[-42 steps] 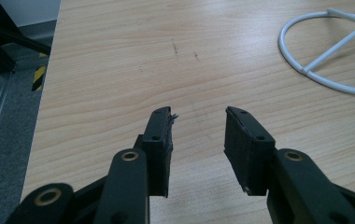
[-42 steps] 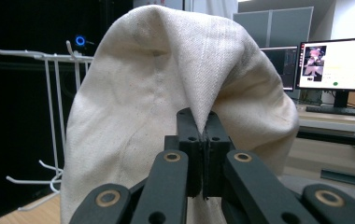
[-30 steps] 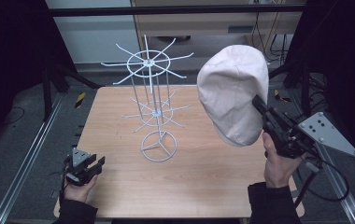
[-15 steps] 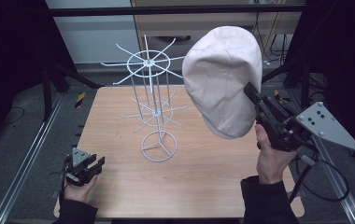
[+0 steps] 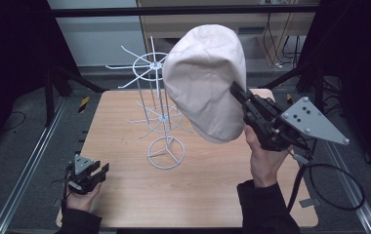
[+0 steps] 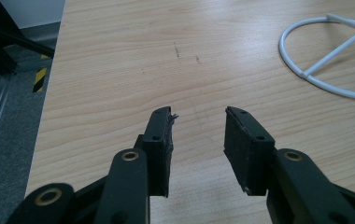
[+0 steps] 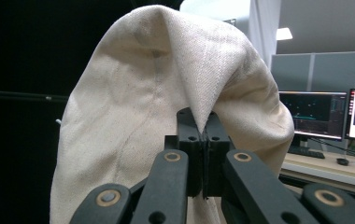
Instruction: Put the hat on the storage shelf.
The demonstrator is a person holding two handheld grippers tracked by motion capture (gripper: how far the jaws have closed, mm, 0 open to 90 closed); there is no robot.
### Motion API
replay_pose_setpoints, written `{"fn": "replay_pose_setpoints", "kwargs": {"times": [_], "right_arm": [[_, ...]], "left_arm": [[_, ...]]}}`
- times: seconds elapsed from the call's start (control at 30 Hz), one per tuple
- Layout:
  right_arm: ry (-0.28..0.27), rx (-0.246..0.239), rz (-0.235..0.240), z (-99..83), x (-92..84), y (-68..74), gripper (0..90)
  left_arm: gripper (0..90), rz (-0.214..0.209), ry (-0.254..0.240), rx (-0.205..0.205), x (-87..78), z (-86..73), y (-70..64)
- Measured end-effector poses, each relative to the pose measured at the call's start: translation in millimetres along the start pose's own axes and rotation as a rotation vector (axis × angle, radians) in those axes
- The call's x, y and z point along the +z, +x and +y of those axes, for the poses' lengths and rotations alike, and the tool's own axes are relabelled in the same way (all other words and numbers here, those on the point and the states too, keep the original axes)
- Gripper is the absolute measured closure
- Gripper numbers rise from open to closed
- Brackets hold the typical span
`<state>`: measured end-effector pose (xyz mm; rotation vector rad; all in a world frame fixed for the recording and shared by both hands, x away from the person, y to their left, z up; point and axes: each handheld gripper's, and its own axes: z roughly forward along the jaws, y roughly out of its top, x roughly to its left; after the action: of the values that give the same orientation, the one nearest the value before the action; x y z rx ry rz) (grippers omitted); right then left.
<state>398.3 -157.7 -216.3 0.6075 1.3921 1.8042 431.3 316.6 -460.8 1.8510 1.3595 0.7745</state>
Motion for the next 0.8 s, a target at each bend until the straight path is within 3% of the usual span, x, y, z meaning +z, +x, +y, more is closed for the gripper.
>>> {"fn": "replay_pose_setpoints", "kwargs": {"times": [0.4, 0.8], "right_arm": [[0.051, -0.008, 0.037, -12.3, 13.1, 8.9, 89.4], [0.087, -0.005, 0.06, -31.8, 6.5, 12.6, 89.3]], "left_arm": [[61.0, 0.003, -0.001, 0.0, 0.2, -0.2, 0.3], [60.9, 0.004, 0.004, 0.004, 0.5, -0.2, 0.3]]}}
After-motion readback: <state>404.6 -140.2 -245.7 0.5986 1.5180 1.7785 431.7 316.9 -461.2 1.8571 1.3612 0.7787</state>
